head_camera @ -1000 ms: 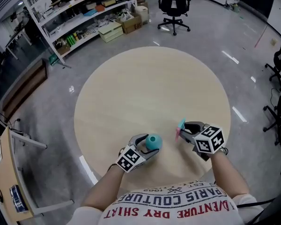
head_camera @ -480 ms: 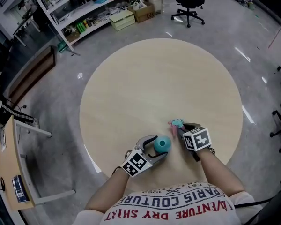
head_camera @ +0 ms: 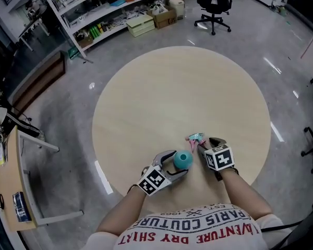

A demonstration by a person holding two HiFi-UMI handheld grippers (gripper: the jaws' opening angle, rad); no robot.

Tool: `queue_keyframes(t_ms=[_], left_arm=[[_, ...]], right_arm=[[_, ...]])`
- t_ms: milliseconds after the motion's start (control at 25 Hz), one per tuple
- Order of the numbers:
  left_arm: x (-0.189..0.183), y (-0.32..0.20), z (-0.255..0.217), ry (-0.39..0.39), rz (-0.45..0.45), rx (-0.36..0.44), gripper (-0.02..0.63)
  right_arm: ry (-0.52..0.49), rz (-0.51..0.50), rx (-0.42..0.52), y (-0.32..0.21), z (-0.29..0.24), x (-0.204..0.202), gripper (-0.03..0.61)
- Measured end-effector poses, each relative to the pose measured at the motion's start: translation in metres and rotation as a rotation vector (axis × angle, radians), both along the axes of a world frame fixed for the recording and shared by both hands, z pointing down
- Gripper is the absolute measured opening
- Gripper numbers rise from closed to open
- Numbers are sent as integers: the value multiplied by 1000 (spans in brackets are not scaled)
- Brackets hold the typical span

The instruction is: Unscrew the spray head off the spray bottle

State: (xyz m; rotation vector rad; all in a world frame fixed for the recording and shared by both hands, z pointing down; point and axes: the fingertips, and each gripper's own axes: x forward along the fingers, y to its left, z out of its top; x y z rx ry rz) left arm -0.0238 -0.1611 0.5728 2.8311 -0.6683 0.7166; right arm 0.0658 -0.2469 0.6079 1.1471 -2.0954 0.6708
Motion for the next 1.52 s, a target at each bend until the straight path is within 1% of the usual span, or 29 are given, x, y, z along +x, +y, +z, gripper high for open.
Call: queue_keyframes(t_ms=[120,160,200,240,280,320,360,400,480,560,640,680,800,880,960,1120,1280,1400,1520], left_arm=[[-13,5,-8,15,-26,6,367],[-19,9,-12,16,-38,14,367],[-26,13,-17,13,-56,27,365],[-33,18,-23,11,-85,44,359],[-41,23,-33,20,-126,57,314],[-47,29,-46,46,-172,61,221],[-50,37,-61,86,-211,52,102],[-51,48,-76,128,-229,33,2],[-44,76,-104,183,-207,-12,2],[-36,104,-127,217,-164,-45,2],[-30,127,-146,256,-145,-66,2],[-27,137,-155,277,-145,-73,2],[-18,176,-171,331,-162,-94,2],[-6,211,-175,344,-173,-96,2],[12,253,-174,341,-178,-84,2],[59,341,-169,316,-199,-61,2],[98,425,-177,313,-210,-48,2],[115,473,-191,314,-219,-40,2],[122,502,-204,308,-229,-19,2]], right_arm=[[19,23,82,8,-23,12,245],[11,40,130,13,-37,18,226],[-11,63,194,20,-55,25,161],[-55,82,268,29,-75,28,18],[-120,83,336,41,-97,27,0],[-197,58,385,57,-117,21,0],[-271,12,413,76,-136,10,0],[-335,-48,421,97,-152,-1,0],[-436,-180,390,140,-176,-24,0],[-529,-297,329,178,-190,-41,0],[-597,-377,284,206,-197,-49,0],[-615,-402,275,217,-199,-50,0],[-649,-452,254,258,-203,-48,0],[-666,-478,245,297,-204,-40,0],[-662,-491,255,338,-202,-24,0],[-670,-488,274,425,-198,21,0],[-657,-524,269,511,-199,55,0],[-653,-541,280,557,-212,71,0],[-620,-570,317,582,-227,79,0]])
